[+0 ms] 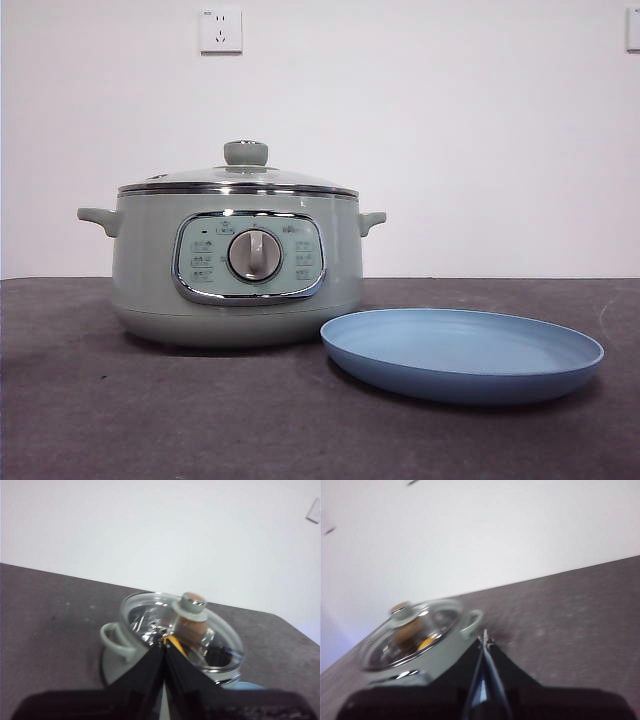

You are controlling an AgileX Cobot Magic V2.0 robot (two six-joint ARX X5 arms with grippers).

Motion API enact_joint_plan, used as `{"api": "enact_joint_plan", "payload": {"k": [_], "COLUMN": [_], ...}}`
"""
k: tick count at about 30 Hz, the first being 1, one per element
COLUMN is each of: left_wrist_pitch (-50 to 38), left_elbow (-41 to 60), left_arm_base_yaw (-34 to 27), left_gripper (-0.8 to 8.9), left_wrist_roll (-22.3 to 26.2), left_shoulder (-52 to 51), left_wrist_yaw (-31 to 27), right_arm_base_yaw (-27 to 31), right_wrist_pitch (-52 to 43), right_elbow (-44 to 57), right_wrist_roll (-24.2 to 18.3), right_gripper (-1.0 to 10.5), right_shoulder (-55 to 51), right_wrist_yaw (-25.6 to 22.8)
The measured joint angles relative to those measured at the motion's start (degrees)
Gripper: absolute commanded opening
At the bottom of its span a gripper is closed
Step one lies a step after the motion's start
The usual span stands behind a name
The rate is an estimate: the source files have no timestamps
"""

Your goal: Take the corn out from the steamer,put the corn on the plate,close the lid

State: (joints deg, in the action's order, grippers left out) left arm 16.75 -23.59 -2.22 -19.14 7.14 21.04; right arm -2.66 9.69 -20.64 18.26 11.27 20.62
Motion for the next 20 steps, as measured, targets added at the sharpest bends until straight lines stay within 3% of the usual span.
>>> {"api": "enact_joint_plan", "payload": {"k": [11, 20], "left_wrist_pitch": [7.52, 20.28], "left_elbow": [-15.41, -29.88], "left_arm_base_yaw": [0.02, 0.02], "left_gripper": [-0.07, -0.07], "left_wrist_roll": [3.54, 10.95], "left_shoulder": [15.28, 30.03], "left_wrist_yaw": [10.56, 17.57], "right_arm_base_yaw": [-0.46, -3.15], "right_wrist_pitch": [18.6, 36.28], "right_elbow": [-26.14, -45.33], "right_wrist_roll": [-10.99, -21.31], "right_gripper": [-0.1, -0.1], "right_shoulder": [23.3, 40.28], "right_wrist_yaw": [10.78, 15.54]}}
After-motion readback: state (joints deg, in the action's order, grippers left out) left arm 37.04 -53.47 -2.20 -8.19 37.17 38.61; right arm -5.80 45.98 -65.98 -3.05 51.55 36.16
